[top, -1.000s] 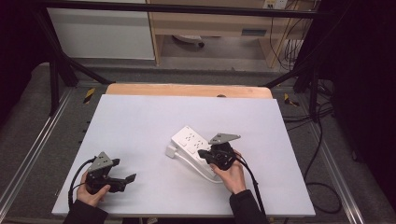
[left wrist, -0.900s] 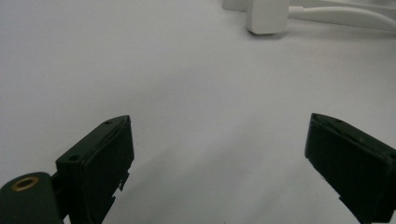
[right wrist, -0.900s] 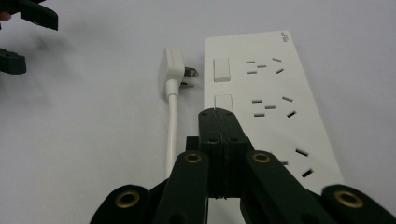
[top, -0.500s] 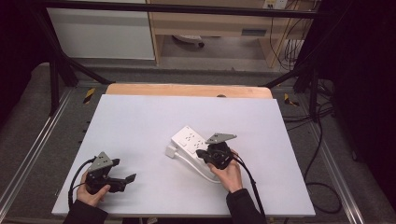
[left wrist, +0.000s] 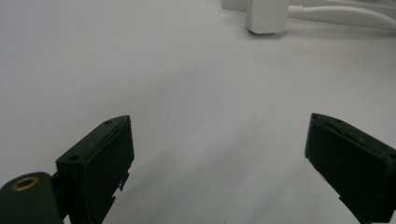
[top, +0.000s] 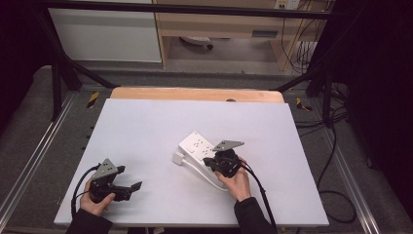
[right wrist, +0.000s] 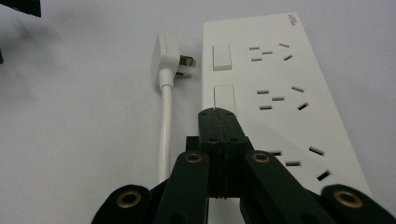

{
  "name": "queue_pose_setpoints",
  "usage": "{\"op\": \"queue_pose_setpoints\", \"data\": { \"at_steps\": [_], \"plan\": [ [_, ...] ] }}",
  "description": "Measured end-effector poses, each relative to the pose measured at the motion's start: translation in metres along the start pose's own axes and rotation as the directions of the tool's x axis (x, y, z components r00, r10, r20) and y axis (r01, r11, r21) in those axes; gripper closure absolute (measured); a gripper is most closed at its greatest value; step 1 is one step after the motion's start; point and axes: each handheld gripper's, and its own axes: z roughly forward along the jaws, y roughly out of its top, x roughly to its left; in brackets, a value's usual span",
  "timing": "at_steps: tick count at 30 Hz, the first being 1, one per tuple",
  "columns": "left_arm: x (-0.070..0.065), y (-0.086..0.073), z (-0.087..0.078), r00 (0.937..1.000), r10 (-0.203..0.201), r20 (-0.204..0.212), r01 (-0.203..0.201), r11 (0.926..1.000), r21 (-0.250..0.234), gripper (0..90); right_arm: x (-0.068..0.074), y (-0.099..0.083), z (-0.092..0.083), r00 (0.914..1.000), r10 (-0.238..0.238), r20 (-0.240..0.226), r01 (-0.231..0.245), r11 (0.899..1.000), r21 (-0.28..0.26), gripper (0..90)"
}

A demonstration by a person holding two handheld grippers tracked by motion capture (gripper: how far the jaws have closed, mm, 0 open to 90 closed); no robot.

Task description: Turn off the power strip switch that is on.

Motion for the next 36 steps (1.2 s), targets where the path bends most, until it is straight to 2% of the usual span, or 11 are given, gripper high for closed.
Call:
{"op": "queue_pose_setpoints", "data": {
  "at_steps": [16,22,36],
  "plan": [
    [0.0002,-0.0002,-0.0001,1.0000,0.000,-0.001,0.000,1.0000,0.000,8.0,-0.0018,-0.0050,0.0067,0.9999,0.007,0.009,-0.007,1.000,0.013,90.0],
    [0.0000,-0.0001,-0.0002,1.0000,0.001,-0.001,-0.001,1.0000,0.000,8.0,-0.0014,-0.0051,0.0074,0.9998,-0.009,0.016,0.009,1.000,0.007,90.0],
    [-0.0003,-0.0001,0.0001,1.0000,0.001,-0.002,-0.001,1.0000,0.001,8.0,-0.0010,-0.0049,0.0071,0.9998,-0.014,0.014,0.013,1.000,0.011,90.0]
  ]
}}
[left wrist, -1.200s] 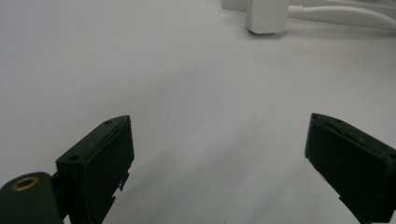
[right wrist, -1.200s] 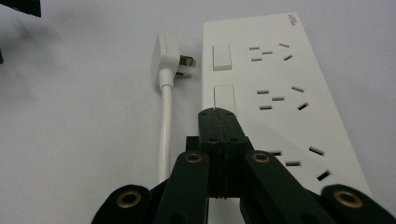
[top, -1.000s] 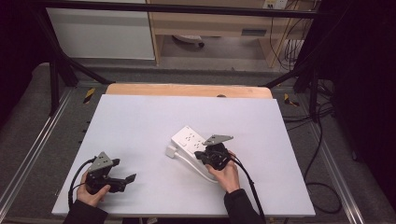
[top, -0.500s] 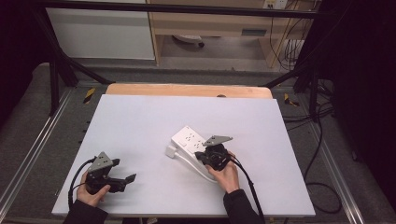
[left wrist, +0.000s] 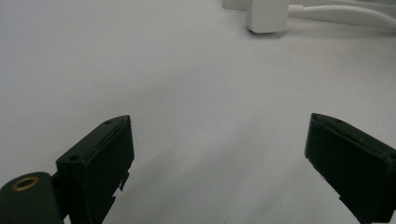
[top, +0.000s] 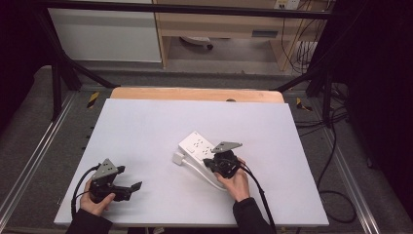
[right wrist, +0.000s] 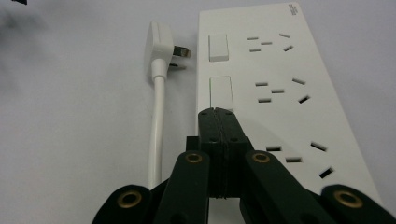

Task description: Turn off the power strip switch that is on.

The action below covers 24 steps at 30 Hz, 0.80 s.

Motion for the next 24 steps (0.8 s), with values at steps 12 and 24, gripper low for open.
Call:
{"op": "queue_pose_setpoints", "data": {
  "at_steps": [12,24],
  "plan": [
    [-0.0001,0.0000,-0.0001,1.0000,0.000,0.000,0.000,1.0000,-0.001,8.0,-0.0001,-0.0002,0.0001,1.0000,-0.001,-0.003,0.001,1.000,-0.002,90.0],
    [-0.0002,0.0001,0.0000,1.0000,0.000,0.000,0.000,1.0000,-0.001,8.0,0.0000,-0.0006,0.0002,0.9999,-0.014,0.000,0.014,1.000,-0.004,90.0]
  ]
}}
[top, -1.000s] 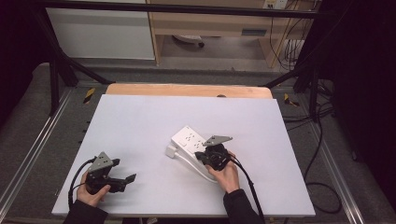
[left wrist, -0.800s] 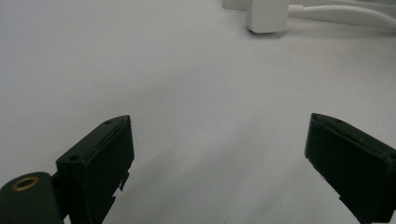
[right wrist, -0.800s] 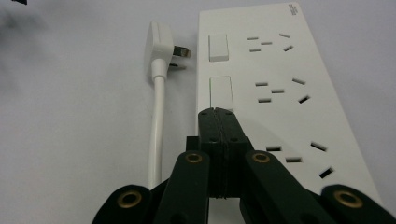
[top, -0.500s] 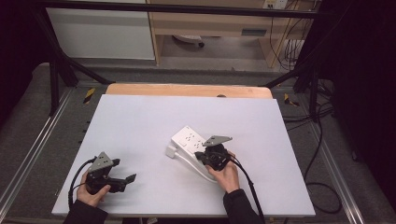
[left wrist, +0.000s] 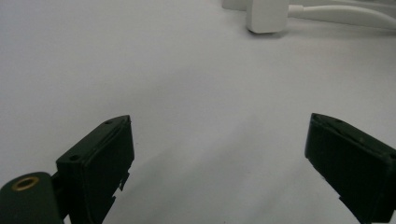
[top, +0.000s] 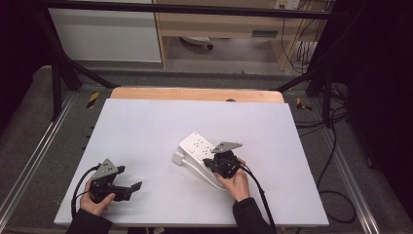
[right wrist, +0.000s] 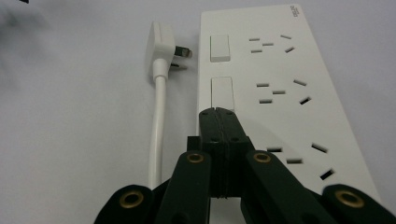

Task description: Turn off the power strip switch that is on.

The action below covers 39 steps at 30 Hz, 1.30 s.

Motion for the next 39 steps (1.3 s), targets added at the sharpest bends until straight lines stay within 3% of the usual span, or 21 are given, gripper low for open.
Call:
{"op": "queue_pose_setpoints", "data": {
  "at_steps": [20,22,39],
  "plan": [
    [-0.0001,0.0000,-0.0002,1.0000,0.000,0.000,0.000,1.0000,-0.001,8.0,0.0007,-0.0008,0.0035,0.9999,-0.013,-0.002,0.013,1.000,-0.009,90.0],
    [0.0001,-0.0001,-0.0002,1.0000,-0.001,0.000,0.001,1.0000,-0.001,8.0,0.0009,-0.0010,0.0046,0.9997,-0.007,-0.023,0.007,1.000,-0.008,90.0],
    [0.0006,-0.0001,-0.0005,1.0000,-0.001,-0.001,0.001,1.0000,-0.002,8.0,0.0030,0.0003,0.0046,0.9999,-0.012,-0.004,0.012,1.000,-0.003,90.0]
  ]
}}
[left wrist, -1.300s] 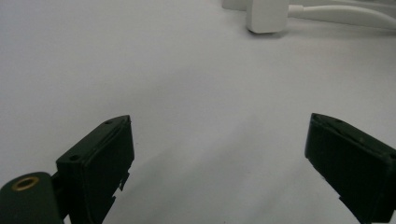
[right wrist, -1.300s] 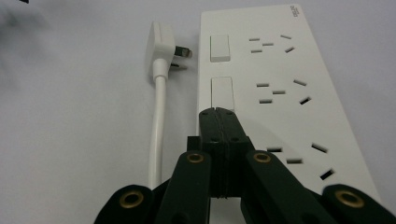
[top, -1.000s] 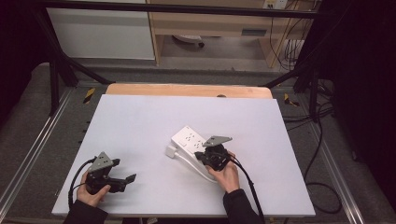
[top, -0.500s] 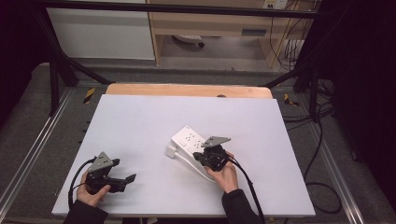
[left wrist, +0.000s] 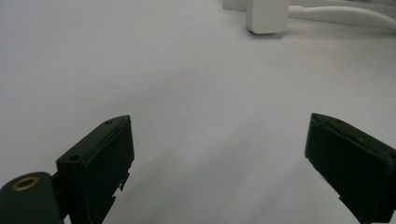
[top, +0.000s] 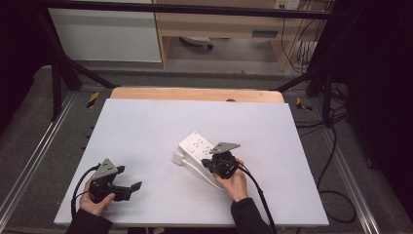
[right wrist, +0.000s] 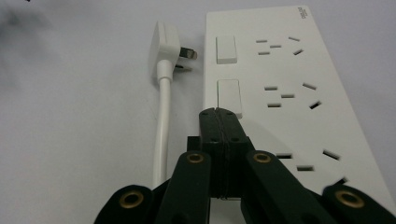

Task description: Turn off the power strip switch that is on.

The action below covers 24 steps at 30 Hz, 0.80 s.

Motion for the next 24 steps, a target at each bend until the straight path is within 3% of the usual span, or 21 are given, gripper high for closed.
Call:
{"op": "queue_pose_setpoints", "data": {
  "at_steps": [12,18,24],
  "plan": [
    [0.000,0.000,0.000,1.0000,-0.001,-0.001,0.001,1.0000,0.002,8.1,-0.004,0.003,-0.014,0.9999,0.015,0.000,-0.015,1.000,-0.024,89.0],
    [0.000,0.000,0.000,1.0000,-0.002,-0.003,0.002,1.0000,0.003,8.0,-0.009,0.004,-0.022,0.9993,0.034,0.012,-0.034,0.999,-0.023,80.4],
    [0.000,0.000,0.000,1.0000,-0.003,-0.003,0.003,1.0000,0.003,8.0,-0.015,0.004,-0.033,0.9981,0.056,0.027,-0.055,0.998,-0.033,64.9]
  ]
}}
